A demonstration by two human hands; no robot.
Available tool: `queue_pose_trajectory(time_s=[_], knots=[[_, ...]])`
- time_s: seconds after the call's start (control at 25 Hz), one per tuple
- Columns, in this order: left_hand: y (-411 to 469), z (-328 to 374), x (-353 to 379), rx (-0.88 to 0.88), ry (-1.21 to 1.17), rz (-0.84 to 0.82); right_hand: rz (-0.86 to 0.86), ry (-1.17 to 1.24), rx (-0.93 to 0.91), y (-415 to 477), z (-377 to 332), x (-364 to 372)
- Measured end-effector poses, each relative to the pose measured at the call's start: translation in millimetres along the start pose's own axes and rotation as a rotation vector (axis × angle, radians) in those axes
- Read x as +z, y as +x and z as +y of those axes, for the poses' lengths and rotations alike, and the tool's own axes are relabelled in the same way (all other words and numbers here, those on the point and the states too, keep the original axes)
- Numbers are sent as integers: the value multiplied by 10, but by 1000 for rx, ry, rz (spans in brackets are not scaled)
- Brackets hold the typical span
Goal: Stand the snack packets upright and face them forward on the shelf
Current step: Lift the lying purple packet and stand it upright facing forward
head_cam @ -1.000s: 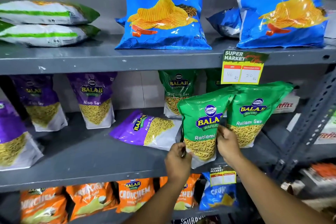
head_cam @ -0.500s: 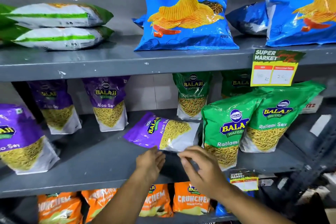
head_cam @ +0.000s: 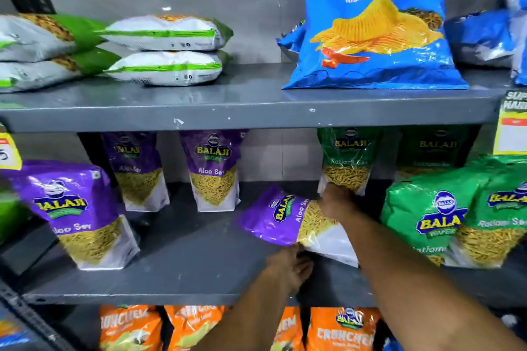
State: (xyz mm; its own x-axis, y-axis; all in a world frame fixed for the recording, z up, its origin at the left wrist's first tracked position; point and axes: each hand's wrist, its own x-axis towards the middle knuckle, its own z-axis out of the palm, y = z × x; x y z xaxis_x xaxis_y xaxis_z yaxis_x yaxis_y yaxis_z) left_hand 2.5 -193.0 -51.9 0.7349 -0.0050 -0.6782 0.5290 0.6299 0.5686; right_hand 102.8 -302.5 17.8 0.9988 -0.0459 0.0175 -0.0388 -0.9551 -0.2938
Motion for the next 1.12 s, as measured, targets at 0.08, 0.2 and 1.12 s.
queue_pose_trajectory(time_s=[0.08,0.2,1.12], knots=[[9,23,-13,-9,1,-7,-66,-38,23,99,19,43],[31,82,-43,2,7,-11,-79,-103,44,118,-2,60],[-568,749,-722,677,65,151,19,1191,-165,-925,-297,382]])
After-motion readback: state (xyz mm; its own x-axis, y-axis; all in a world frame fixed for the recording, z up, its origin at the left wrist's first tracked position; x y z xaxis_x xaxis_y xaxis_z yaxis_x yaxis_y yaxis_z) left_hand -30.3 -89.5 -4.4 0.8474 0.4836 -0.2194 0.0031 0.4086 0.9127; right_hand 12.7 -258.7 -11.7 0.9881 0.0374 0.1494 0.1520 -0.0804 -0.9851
